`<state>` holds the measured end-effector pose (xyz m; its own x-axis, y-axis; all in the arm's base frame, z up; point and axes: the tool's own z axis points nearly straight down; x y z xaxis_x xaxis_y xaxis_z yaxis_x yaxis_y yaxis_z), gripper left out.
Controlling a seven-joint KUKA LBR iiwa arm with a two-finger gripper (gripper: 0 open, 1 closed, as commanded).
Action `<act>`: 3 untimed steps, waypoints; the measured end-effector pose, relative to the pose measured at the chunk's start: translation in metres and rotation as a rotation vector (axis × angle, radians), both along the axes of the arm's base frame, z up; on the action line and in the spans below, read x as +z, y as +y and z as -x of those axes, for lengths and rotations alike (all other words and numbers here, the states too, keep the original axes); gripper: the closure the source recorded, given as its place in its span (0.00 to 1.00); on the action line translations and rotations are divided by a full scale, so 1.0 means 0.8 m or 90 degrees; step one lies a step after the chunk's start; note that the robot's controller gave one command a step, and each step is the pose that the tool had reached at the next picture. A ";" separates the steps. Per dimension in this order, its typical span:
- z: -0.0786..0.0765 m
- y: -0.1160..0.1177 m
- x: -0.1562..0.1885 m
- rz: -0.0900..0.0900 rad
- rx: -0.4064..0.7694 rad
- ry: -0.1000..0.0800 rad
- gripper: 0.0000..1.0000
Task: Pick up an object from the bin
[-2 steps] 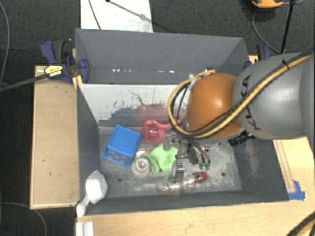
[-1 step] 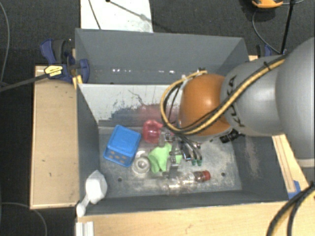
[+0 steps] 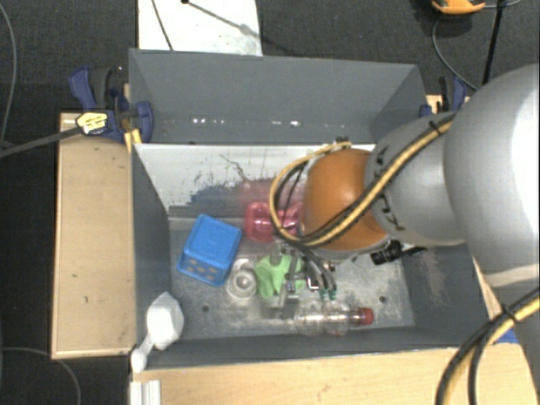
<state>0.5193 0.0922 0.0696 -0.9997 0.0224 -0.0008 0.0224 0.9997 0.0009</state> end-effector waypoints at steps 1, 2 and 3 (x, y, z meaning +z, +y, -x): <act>-0.020 0.001 0.001 0.000 0.117 -0.002 1.00; -0.020 0.001 0.001 0.000 0.117 -0.002 1.00; -0.018 0.001 0.008 0.000 0.117 0.001 1.00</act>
Offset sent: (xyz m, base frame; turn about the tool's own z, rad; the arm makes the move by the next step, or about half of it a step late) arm 0.0000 0.0000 0.0000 0.0000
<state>0.5336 0.0929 0.0757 -0.9871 -0.1604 0.0002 -0.1604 0.9871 0.0007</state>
